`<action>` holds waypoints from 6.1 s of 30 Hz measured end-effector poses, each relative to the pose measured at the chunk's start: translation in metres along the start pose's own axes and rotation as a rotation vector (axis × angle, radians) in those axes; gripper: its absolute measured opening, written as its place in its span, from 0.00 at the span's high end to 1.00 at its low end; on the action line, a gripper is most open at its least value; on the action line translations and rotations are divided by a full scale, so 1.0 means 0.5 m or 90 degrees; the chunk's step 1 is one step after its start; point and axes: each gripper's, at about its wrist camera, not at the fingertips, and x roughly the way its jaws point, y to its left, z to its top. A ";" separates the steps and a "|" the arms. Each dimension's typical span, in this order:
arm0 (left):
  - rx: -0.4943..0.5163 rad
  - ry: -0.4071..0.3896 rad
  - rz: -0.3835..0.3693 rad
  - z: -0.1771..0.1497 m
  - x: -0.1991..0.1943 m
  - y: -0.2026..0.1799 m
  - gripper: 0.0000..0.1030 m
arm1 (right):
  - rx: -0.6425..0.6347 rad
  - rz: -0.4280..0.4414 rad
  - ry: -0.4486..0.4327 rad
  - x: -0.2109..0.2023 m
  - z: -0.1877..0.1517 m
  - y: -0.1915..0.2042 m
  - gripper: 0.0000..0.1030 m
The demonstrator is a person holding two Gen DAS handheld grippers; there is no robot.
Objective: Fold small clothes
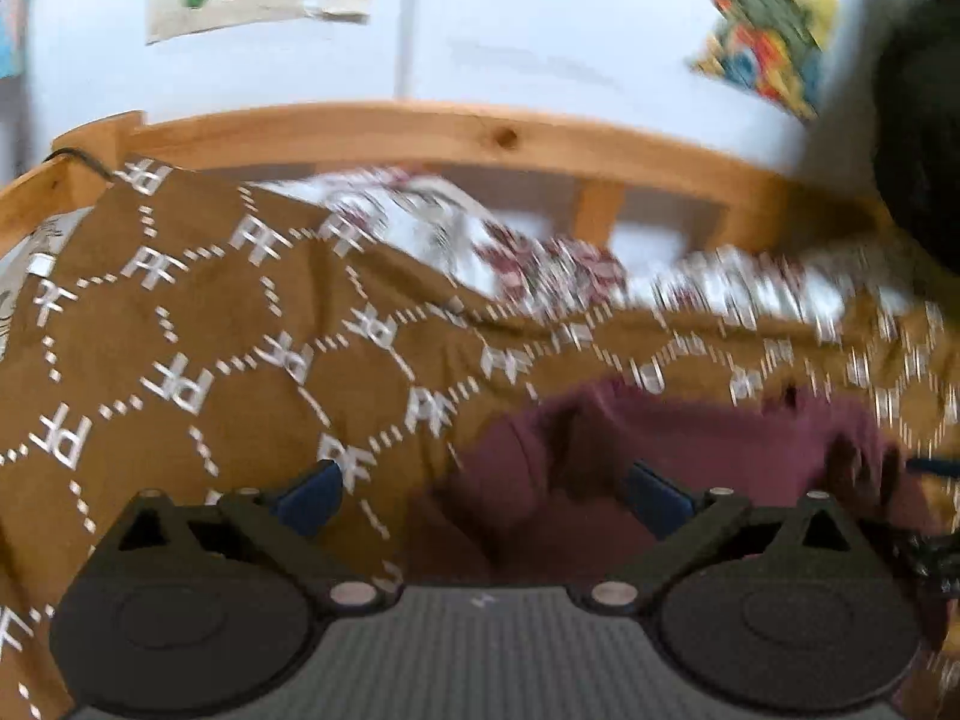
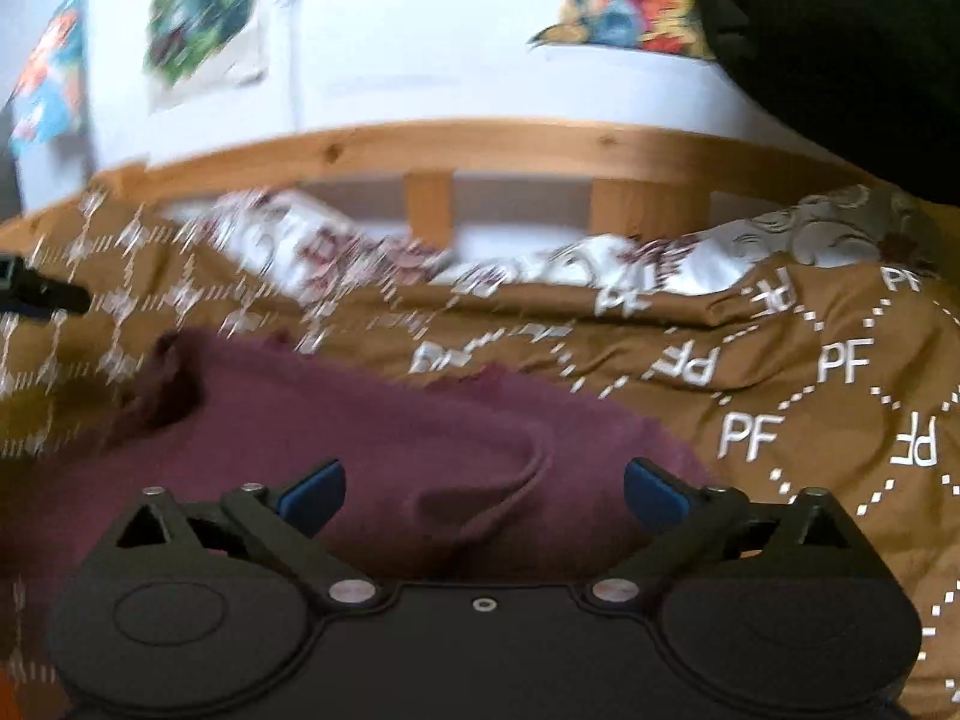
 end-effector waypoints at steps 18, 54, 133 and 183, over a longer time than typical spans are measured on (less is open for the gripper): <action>-0.015 0.001 0.125 -0.030 0.111 -0.010 1.00 | -0.056 -0.097 -0.036 0.020 -0.008 0.011 0.96; -0.075 -0.045 0.060 -0.056 -0.064 0.006 0.01 | 0.130 -0.263 -0.132 -0.156 -0.059 -0.157 0.01; -0.157 0.137 0.027 -0.158 0.074 0.020 0.01 | 0.031 -0.072 0.038 -0.007 -0.145 0.190 0.00; 0.054 0.043 0.107 -0.161 -0.003 -0.105 0.64 | 0.046 -0.073 0.053 -0.005 -0.144 0.190 0.00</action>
